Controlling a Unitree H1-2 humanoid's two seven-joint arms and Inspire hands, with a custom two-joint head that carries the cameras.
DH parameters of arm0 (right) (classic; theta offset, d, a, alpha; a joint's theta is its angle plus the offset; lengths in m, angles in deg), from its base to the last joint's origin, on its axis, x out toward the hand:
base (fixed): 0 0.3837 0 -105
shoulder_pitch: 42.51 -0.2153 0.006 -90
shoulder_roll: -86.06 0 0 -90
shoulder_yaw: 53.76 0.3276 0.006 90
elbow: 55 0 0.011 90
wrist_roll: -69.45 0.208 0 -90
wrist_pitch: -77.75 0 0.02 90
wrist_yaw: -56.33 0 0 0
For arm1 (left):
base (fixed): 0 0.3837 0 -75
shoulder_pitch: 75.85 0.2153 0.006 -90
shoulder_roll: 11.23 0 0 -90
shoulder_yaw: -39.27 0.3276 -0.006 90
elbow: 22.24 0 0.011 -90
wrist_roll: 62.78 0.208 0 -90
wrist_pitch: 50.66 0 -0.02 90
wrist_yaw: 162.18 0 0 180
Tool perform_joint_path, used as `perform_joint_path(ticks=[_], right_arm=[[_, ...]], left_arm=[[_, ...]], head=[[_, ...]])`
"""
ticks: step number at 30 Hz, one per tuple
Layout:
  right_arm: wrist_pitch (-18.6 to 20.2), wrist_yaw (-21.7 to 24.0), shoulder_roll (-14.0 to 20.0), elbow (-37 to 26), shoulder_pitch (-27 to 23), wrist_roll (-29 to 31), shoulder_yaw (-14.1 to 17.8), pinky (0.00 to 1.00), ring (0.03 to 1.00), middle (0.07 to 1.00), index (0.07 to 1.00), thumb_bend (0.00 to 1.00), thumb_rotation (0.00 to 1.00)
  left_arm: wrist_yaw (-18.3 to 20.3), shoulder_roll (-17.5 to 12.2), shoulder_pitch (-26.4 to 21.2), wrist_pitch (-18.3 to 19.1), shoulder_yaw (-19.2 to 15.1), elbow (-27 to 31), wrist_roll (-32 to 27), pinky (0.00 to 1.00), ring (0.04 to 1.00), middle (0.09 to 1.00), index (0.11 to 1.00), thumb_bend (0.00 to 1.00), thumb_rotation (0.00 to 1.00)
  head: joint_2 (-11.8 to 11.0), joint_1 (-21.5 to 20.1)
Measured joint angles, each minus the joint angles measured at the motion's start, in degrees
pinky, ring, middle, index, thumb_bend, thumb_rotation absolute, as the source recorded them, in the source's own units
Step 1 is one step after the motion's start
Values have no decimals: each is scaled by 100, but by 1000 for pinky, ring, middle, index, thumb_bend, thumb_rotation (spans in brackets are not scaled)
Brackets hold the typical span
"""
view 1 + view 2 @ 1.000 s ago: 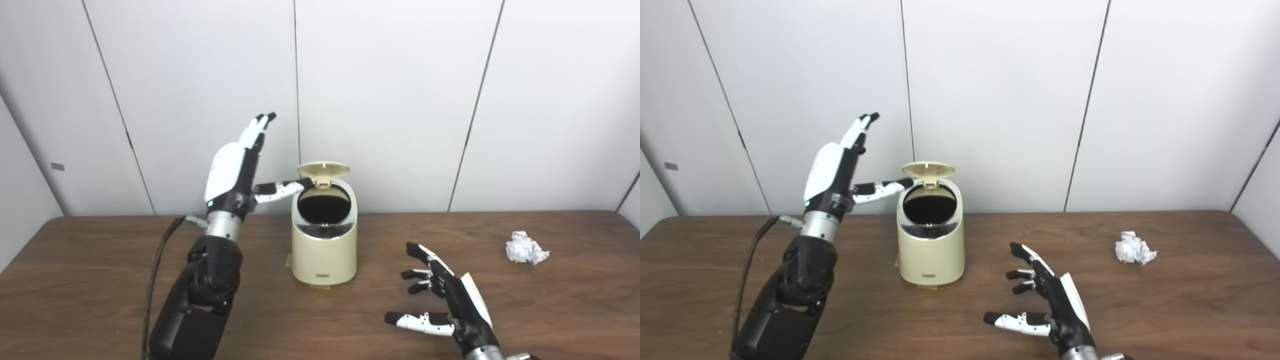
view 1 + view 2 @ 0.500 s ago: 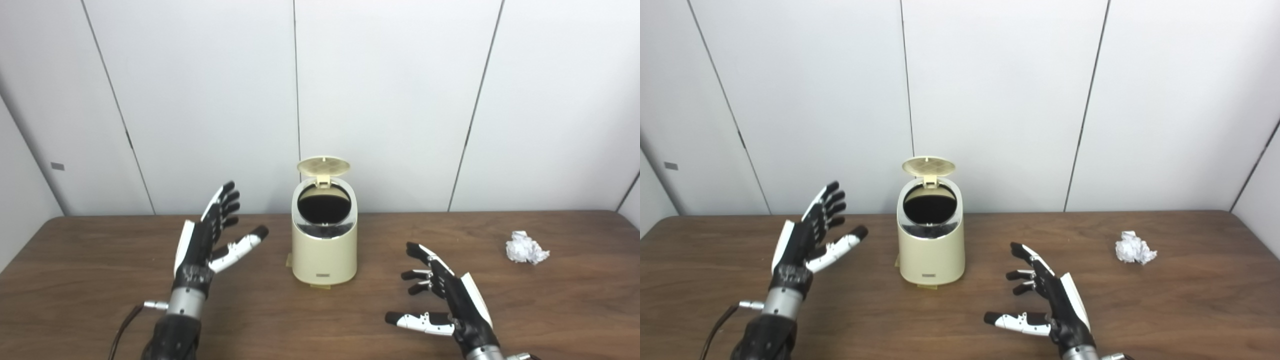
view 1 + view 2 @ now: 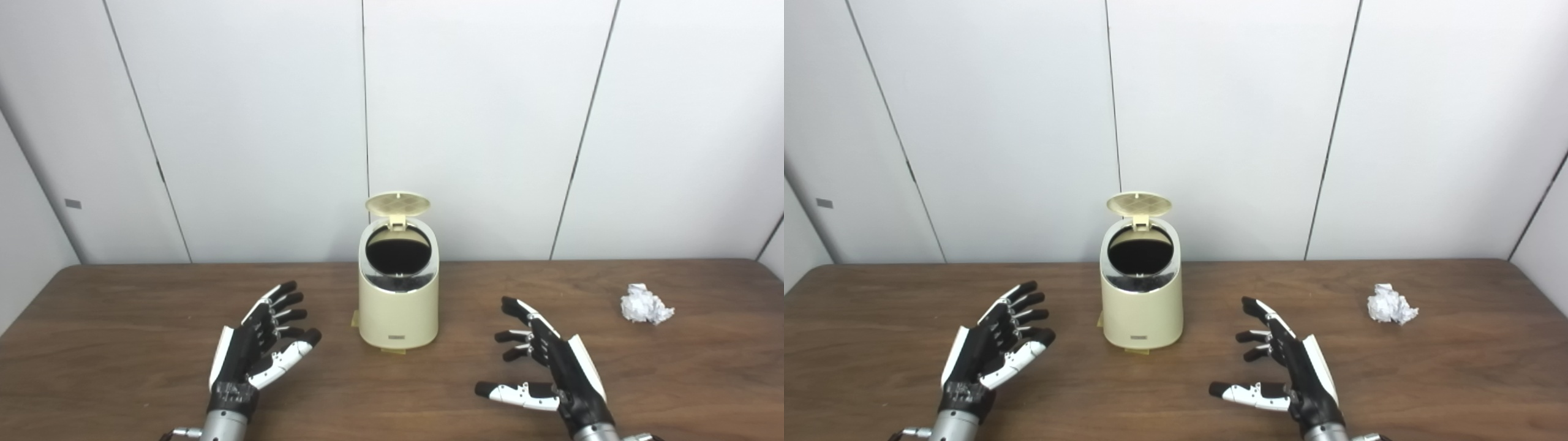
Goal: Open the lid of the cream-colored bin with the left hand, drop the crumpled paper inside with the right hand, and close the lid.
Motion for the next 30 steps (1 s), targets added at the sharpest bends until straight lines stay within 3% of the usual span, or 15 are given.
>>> perform_joint_path(ticks=[2,7,12,17,21,24,26,30], right_arm=[[3,-12,10,-21,0,-43,44,535,673,795,834,725,129],[28,-43,232,-217,-112,-250,252,513,641,751,800,762,149],[614,33,1053,-448,-469,-732,608,581,674,731,739,764,132],[806,66,1898,-170,-738,-829,902,612,694,719,708,812,56],[1293,68,2236,-346,-897,-1491,886,566,697,711,678,845,13],[1588,234,2477,-521,-1099,-1653,909,603,731,736,698,828,1],[1698,282,2670,-546,-1268,-1740,928,599,706,701,697,822,18],[1946,480,3108,-366,-1558,-1928,919,540,707,734,716,806,46]], left_arm=[[43,-2,-2,-30,5,-57,-3,688,760,805,858,746,293],[71,-24,-75,-122,-3,-188,-18,669,758,804,862,740,288],[55,-38,-109,-127,-5,-238,18,682,762,804,863,723,270],[55,-75,-197,-140,-43,-380,18,704,776,808,859,739,290],[53,-115,-214,-143,-71,-422,28,691,766,806,856,727,281],[57,-130,-240,-151,-80,-464,22,711,775,809,857,716,265],[63,-144,-264,-167,-79,-505,15,727,782,817,855,697,244],[98,-179,-320,-302,-83,-598,-14,725,788,821,861,684,242]], head=[[-9,-61],[-62,-325],[-149,-816],[-220,-1046],[-255,-1213],[-272,-1327],[-299,-1433],[-308,-1512]])
